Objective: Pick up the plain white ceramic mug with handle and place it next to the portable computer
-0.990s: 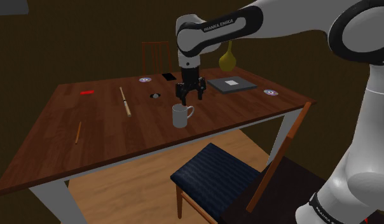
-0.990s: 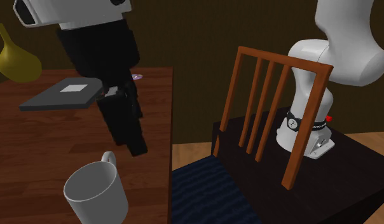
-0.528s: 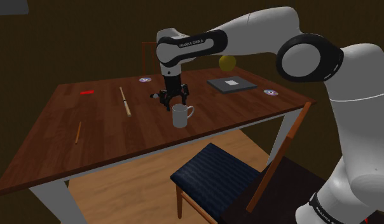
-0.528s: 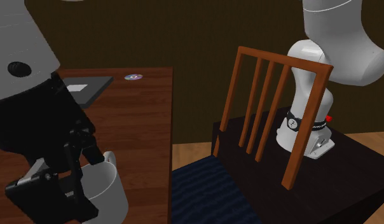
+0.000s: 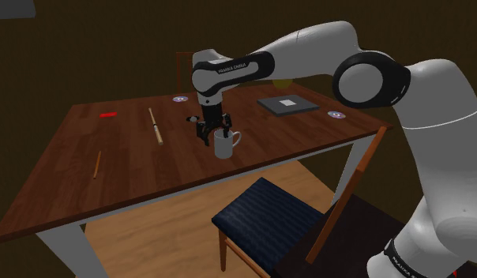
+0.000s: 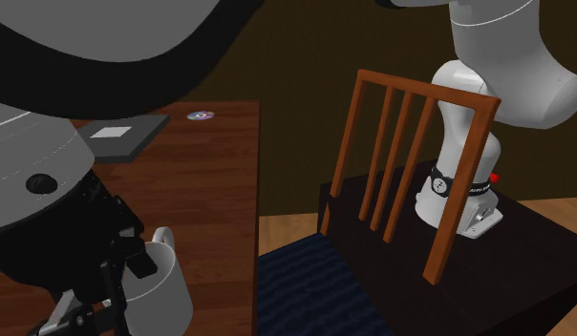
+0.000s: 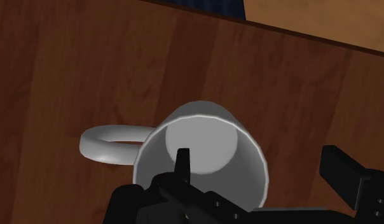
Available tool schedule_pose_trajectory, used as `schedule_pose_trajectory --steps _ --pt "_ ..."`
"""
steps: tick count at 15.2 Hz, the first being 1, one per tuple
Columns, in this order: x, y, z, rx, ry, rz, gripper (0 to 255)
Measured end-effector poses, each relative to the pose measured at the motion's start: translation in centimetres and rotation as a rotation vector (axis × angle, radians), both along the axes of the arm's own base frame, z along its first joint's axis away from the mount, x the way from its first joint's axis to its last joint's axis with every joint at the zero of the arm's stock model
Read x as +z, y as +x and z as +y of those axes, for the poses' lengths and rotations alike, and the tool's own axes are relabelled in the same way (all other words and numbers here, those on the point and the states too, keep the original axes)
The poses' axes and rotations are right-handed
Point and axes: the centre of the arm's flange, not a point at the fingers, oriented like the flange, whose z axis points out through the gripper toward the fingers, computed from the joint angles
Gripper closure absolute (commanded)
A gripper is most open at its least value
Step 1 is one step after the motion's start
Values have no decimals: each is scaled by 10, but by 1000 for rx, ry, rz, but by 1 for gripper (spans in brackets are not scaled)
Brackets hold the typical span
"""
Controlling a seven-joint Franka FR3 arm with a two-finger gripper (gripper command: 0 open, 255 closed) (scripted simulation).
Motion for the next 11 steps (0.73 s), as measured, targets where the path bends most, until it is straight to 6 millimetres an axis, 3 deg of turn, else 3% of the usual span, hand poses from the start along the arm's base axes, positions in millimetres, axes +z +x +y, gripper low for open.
schedule_pose_trajectory --steps 7,8,11 --pt "-7 -1 -1 0 0 -1 0" --pt "-7 -1 -1 0 0 -1 255" --pt "-7 -1 -1 0 0 -1 255"
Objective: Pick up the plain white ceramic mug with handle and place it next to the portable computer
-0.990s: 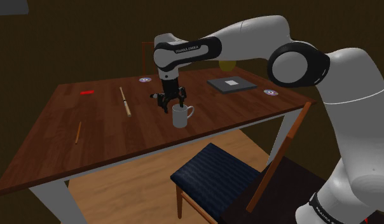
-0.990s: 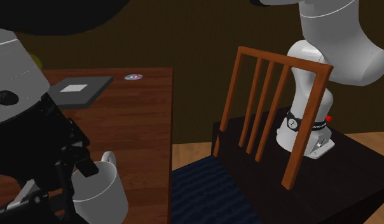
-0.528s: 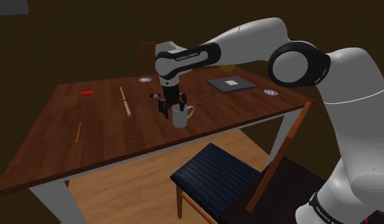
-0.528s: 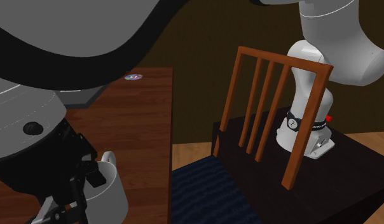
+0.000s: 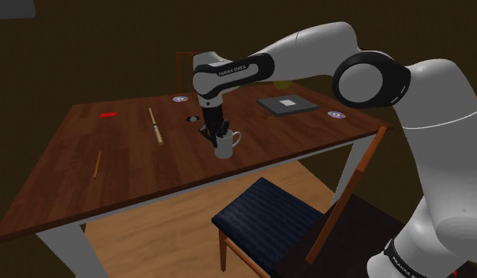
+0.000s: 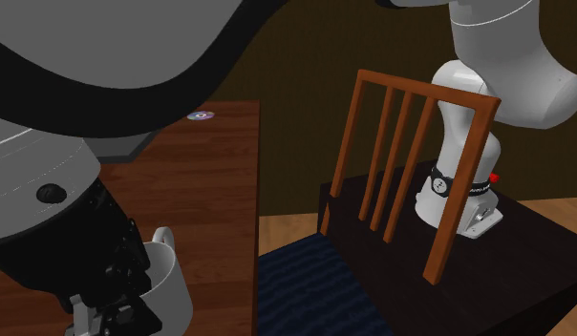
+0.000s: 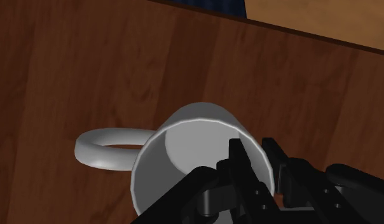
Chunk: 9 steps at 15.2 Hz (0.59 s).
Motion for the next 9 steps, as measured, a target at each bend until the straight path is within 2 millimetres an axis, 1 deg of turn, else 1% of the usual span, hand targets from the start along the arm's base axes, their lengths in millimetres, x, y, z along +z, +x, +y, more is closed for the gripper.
schedule_pose_trajectory --steps 7,9 --pt "0 0 0 0 0 0 255" --pt "7 0 0 0 0 0 255"
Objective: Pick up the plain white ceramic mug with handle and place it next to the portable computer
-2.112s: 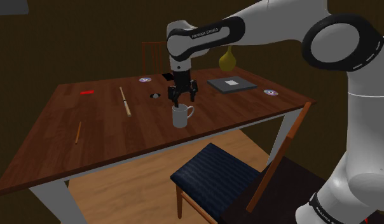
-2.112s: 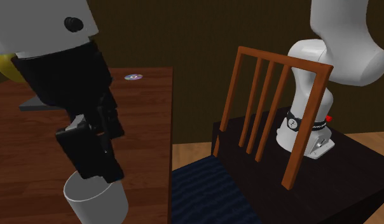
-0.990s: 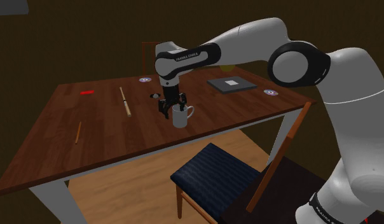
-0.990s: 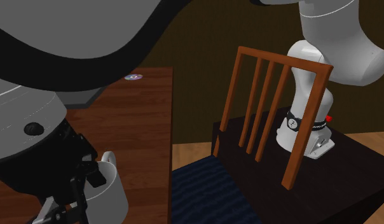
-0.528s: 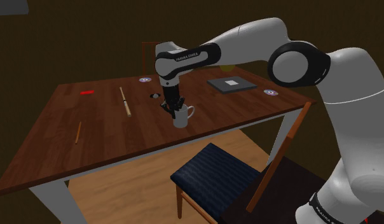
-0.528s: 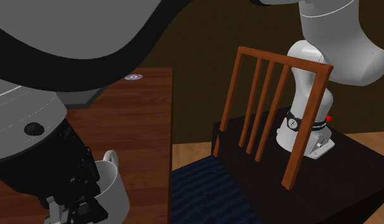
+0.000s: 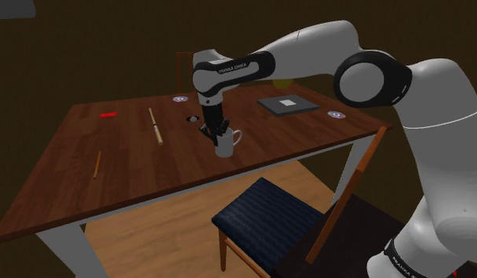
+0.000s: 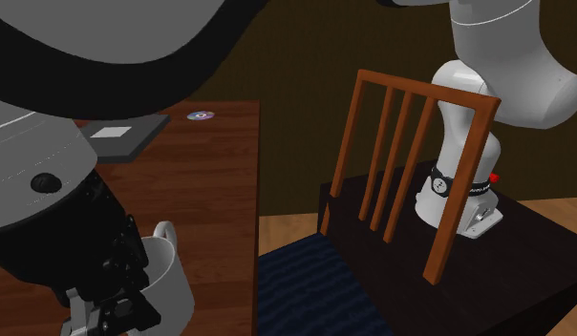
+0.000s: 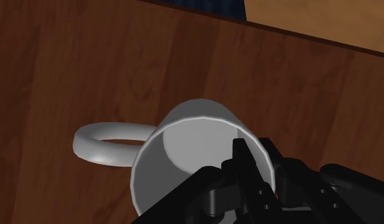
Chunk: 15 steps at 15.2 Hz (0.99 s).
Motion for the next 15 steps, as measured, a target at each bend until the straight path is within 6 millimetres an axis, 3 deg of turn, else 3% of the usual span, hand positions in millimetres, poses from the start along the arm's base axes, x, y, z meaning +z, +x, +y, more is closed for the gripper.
schedule_pose_trajectory --steps 15 --pt "77 0 1 0 0 -1 255"
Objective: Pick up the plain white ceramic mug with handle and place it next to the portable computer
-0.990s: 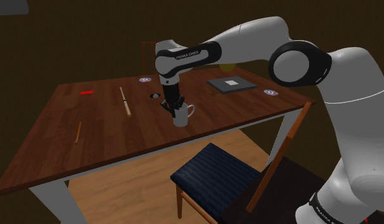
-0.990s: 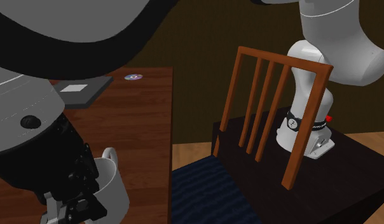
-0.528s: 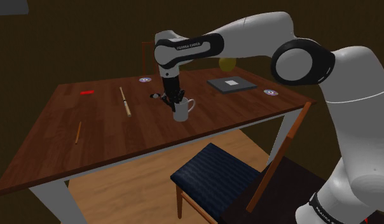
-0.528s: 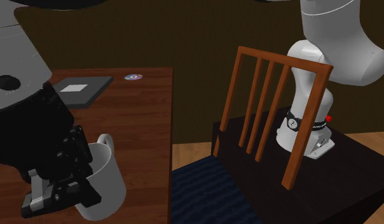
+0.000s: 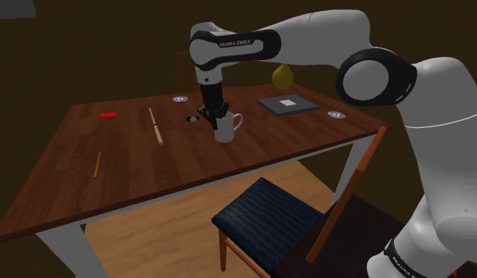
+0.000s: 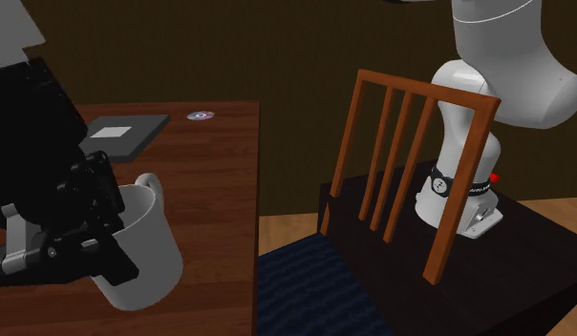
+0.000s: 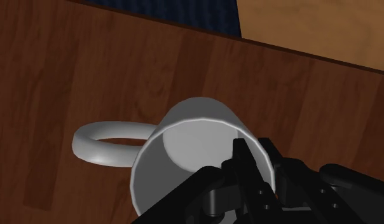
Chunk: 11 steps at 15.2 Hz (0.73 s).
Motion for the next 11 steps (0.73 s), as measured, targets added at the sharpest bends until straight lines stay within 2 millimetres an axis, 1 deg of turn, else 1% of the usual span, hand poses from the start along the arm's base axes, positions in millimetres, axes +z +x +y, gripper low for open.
schedule_pose_trajectory --steps 11 --pt "58 0 0 0 0 0 255"
